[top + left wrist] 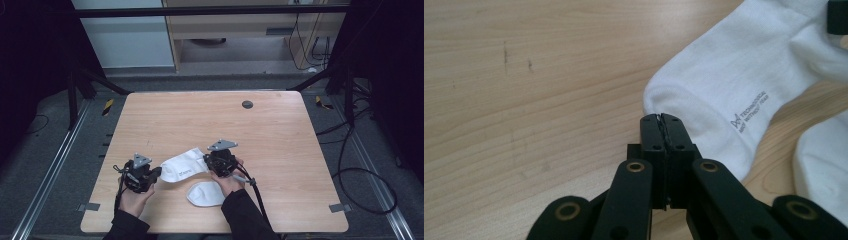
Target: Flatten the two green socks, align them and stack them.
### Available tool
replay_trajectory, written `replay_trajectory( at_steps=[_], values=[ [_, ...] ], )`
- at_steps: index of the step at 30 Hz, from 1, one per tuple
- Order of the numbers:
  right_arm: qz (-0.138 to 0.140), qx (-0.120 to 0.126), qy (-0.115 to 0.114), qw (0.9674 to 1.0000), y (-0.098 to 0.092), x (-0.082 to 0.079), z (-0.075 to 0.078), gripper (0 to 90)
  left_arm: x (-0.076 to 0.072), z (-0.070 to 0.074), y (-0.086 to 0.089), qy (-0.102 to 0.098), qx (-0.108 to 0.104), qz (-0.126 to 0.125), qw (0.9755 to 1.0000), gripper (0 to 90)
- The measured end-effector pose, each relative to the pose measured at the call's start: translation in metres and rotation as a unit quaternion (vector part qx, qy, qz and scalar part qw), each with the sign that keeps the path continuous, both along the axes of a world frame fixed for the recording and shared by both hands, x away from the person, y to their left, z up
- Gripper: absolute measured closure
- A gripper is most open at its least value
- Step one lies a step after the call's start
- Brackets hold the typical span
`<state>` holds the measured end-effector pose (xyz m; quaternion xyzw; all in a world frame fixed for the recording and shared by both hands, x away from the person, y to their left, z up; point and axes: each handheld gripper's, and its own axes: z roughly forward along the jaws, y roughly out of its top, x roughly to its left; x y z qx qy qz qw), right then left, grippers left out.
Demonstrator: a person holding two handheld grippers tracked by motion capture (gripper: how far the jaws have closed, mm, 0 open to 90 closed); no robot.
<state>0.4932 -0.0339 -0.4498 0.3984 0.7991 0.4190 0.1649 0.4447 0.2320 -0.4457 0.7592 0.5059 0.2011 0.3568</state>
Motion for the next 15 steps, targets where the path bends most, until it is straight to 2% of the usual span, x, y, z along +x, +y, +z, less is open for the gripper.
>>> replay_trajectory(
  at_steps=[2,6,15],
  values=[
    [0.003,-0.001,-0.005,1.0000,-0.002,-0.002,0.006,86.5,-0.002,0.005,-0.002,-0.004,-0.004,-0.004,1.0000,89.3],
    [0.011,-0.022,-0.009,0.9997,-0.008,-0.009,0.013,86.4,-0.005,0.010,-0.009,-0.009,-0.002,-0.018,0.9998,89.4],
    [0.011,-0.030,0.010,0.9994,-0.035,-0.026,0.016,86.5,-0.012,0.015,-0.029,-0.002,0.002,-0.052,0.9987,89.3]
  ],
)
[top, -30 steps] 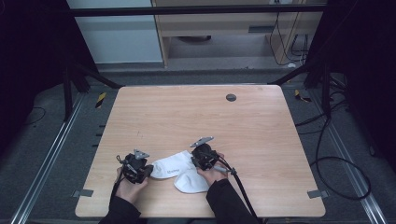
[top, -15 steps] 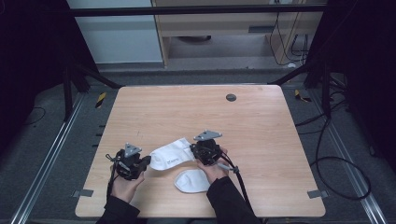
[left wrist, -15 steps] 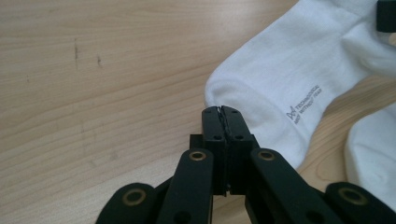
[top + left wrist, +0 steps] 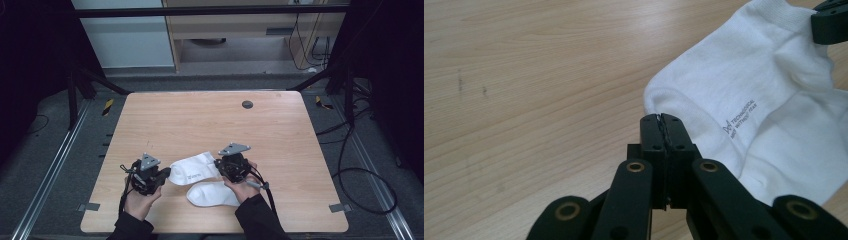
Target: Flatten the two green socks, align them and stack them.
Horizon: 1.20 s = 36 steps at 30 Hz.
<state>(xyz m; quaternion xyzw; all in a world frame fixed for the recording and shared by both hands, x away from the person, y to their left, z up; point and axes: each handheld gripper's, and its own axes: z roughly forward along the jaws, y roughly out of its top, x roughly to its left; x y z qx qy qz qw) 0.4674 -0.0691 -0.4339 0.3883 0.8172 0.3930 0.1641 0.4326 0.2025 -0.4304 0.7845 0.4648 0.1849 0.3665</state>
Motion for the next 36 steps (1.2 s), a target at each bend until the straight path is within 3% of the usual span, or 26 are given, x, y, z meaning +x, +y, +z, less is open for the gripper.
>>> replay_trajectory(
  at_steps=[9,19,36],
  values=[
    [0.001,-0.003,0.004,1.0000,-0.030,-0.025,0.002,86.5,-0.010,0.002,-0.019,0.004,0.001,-0.032,0.9995,89.3],
    [-0.008,0.003,0.026,0.9996,-0.059,-0.051,-0.008,86.5,-0.016,-0.009,-0.045,0.022,0.028,-0.072,0.9967,89.3],
    [-0.004,-0.011,0.059,0.9982,-0.061,-0.057,-0.027,86.4,-0.013,-0.027,-0.052,0.049,0.053,-0.078,0.9943,89.3]
  ],
)
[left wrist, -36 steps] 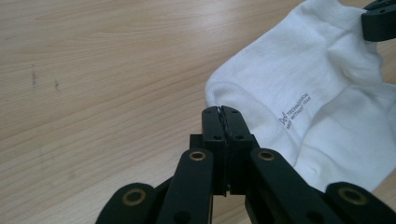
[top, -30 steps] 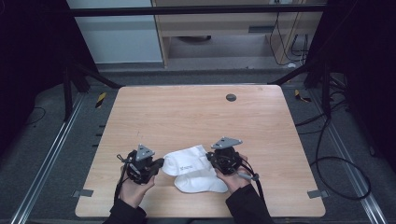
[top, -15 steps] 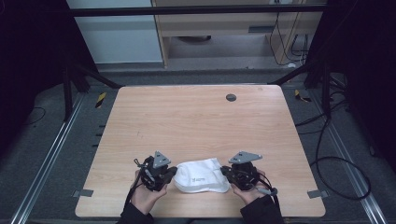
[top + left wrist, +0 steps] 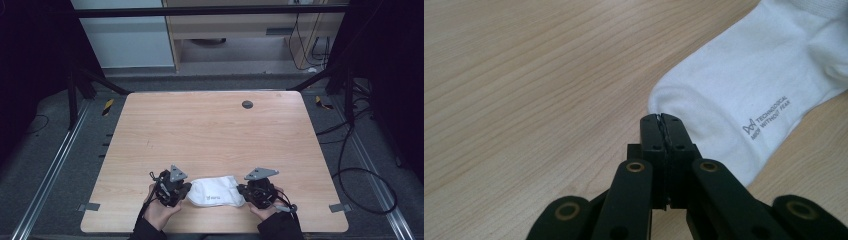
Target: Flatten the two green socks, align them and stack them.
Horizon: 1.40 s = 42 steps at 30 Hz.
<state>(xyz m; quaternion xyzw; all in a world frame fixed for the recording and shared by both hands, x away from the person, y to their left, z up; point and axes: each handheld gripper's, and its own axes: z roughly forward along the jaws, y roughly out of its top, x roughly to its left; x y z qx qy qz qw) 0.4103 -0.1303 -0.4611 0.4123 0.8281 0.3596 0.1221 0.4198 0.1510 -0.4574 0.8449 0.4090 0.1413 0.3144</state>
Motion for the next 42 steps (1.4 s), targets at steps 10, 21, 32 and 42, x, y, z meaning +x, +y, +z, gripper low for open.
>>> replay_trajectory(
  at_steps=[10,21,32,42],
  values=[
    [0.000,-0.010,0.016,0.9998,-0.001,0.003,-0.009,86.2,0.004,-0.010,-0.003,0.013,0.015,-0.002,0.9998,89.3],
    [-0.003,-0.020,0.002,0.9998,-0.003,0.008,-0.016,84.8,0.006,-0.016,-0.007,0.009,0.026,-0.005,0.9996,89.1],
    [-0.002,-0.026,-0.022,0.9994,-0.005,0.012,-0.021,82.9,0.007,-0.021,-0.007,0.010,0.025,-0.006,0.9996,88.2],
    [-0.003,-0.021,-0.053,0.9984,-0.007,0.010,-0.018,76.6,0.004,-0.012,-0.001,-0.018,-0.008,-0.003,0.9998,71.9]
  ],
)
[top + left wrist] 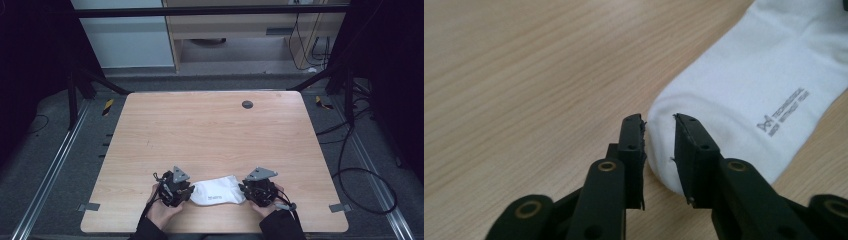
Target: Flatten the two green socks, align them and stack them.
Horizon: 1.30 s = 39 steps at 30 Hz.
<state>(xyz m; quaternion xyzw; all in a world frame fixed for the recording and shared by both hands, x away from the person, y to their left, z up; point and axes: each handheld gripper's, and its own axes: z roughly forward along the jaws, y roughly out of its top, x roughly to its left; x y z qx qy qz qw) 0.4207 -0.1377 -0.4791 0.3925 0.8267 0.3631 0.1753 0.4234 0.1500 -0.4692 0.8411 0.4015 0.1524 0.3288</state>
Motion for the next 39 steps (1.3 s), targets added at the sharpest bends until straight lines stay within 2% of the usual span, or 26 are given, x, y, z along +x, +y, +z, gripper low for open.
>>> replay_trajectory(
  at_steps=[2,5,8,10,12,16,19,22,25,28,31,34,35,36,37,38,39],
  values=[
    [0.002,0.013,-0.015,0.9998,-0.002,-0.002,0.005,77.3,-0.002,0.004,0.002,-0.012,-0.009,-0.001,0.9999,70.7],
    [0.014,0.028,-0.022,0.9993,0.000,-0.006,0.008,81.7,-0.005,0.008,0.003,-0.021,-0.013,-0.006,0.9997,72.8],
    [0.033,0.040,-0.004,0.9987,0.007,-0.007,0.005,85.8,-0.006,0.003,-0.002,-0.014,-0.007,-0.015,0.9998,75.4],
    [0.045,0.033,0.008,0.9984,0.010,-0.007,0.001,88.6,-0.006,-0.002,-0.006,-0.007,0.002,-0.022,0.9997,77.0],
    [0.049,0.025,0.024,0.9982,0.013,-0.006,-0.003,90.0,-0.005,-0.007,-0.009,0.000,0.011,-0.028,0.9996,78.0],
    [0.054,0.006,0.040,0.9977,0.014,-0.004,-0.009,90.0,-0.006,-0.012,-0.012,0.004,0.020,-0.033,0.9992,78.9],
    [0.054,0.000,0.042,0.9976,0.014,-0.003,-0.011,90.0,-0.005,-0.014,-0.013,0.007,0.023,-0.035,0.9991,79.6],
    [0.045,-0.019,0.043,0.9979,0.012,-0.002,-0.013,90.0,-0.005,-0.017,-0.014,0.007,0.028,-0.037,0.9989,79.8],
    [0.044,-0.019,0.043,0.9979,0.011,-0.001,-0.013,90.0,-0.005,-0.017,-0.013,0.006,0.027,-0.038,0.9989,79.7],
    [0.046,-0.021,0.042,0.9979,0.012,-0.002,-0.012,90.0,-0.006,-0.015,-0.013,0.003,0.020,-0.038,0.9991,78.0],
    [0.050,-0.006,0.034,0.9981,0.009,-0.002,-0.009,89.0,-0.007,-0.009,-0.009,-0.008,0.009,-0.038,0.9992,74.8],
    [0.048,0.019,0.015,0.9986,0.004,-0.002,-0.002,85.1,-0.008,-0.001,-0.002,-0.024,-0.009,-0.031,0.9992,72.1],
    [0.045,0.024,0.009,0.9987,0.002,-0.002,0.001,83.0,-0.008,-0.001,-0.002,-0.024,-0.009,-0.031,0.9992,71.4],
    [0.042,0.030,-0.001,0.9987,-0.001,-0.001,0.002,81.0,-0.007,0.004,0.004,-0.034,-0.017,-0.024,0.9990,70.3],
    [0.042,0.030,-0.001,0.9987,-0.001,-0.001,0.002,81.0,-0.007,0.004,0.004,-0.034,-0.017,-0.024,0.9990,69.2],
    [0.031,0.043,-0.013,0.9985,-0.007,0.002,0.005,76.7,-0.005,0.007,0.011,-0.044,-0.023,-0.015,0.9987,68.1],
    [0.022,0.047,-0.019,0.9984,-0.011,0.003,0.007,73.5,-0.005,0.007,0.011,-0.044,-0.023,-0.015,0.9987,66.4]
  ],
)
